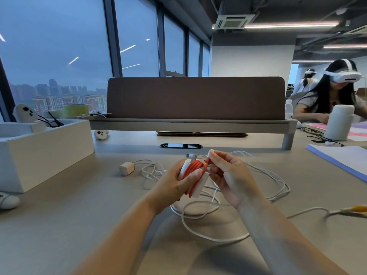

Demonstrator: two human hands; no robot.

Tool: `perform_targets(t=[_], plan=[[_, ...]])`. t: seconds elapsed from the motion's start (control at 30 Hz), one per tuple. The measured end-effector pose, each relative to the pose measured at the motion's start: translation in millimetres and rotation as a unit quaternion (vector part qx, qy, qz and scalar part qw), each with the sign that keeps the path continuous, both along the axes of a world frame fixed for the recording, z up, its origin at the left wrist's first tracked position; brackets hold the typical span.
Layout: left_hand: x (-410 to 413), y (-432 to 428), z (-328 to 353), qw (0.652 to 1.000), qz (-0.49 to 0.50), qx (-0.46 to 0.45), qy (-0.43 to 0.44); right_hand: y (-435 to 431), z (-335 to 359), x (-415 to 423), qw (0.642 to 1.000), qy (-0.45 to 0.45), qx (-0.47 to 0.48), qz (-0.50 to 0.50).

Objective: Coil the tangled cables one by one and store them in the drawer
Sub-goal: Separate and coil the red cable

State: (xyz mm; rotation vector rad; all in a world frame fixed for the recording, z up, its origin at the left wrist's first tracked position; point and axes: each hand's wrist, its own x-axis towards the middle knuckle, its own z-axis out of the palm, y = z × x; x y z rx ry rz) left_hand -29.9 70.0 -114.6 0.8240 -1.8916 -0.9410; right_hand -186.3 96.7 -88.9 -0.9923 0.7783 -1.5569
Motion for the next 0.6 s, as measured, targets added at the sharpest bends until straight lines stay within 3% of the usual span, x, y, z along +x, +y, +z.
perform_targets(t=[0.2,0.47,0.6], plan=[[-3,4,0,0.999,-0.007,0.041,-0.001,4,2,-1,0.999,0.031,-0.008,0.000],[-8,1,-5,0.997,0.033,-0.027,0.063,2,3,-8,1.000,0.002,-0.006,-0.024],[-5,-3,-9,0.995,0.047,-0.089,0.016,2,3,-8,0.999,0.031,-0.011,-0.027]])
